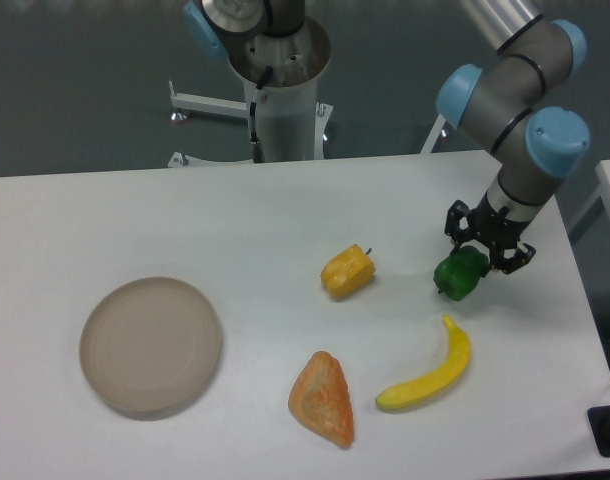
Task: Pick up the green pepper from the table
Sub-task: 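Close the gripper around the green pepper, then lift the held green pepper up off the table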
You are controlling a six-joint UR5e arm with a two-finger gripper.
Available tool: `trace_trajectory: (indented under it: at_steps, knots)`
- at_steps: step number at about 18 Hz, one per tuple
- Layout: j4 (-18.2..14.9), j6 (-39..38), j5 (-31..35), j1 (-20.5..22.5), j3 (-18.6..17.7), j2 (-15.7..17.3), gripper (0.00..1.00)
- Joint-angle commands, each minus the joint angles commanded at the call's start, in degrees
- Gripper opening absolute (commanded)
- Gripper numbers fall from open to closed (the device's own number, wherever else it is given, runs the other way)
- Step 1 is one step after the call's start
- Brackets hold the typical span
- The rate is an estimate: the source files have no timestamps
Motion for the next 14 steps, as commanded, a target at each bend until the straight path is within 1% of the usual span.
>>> trace_trajectory:
  at_steps: [3, 5, 7, 12, 14]
  knots:
    - [-0.35, -0.09, 3.42, -3.95, 2.28, 0.35, 0.23]
    - [-0.35, -0.61, 4.31, -6.24, 4.04, -0.26, 0.23]
    - [-0.09, -0.62, 4.84, -7.39, 5.36, -0.44, 0.23]
    - [0.09, -0.62, 5.72, -8.27, 5.28, -0.09, 0.23]
    - [0.17, -0.62, 6.07, -9.32, 5.10, 0.00, 0.23]
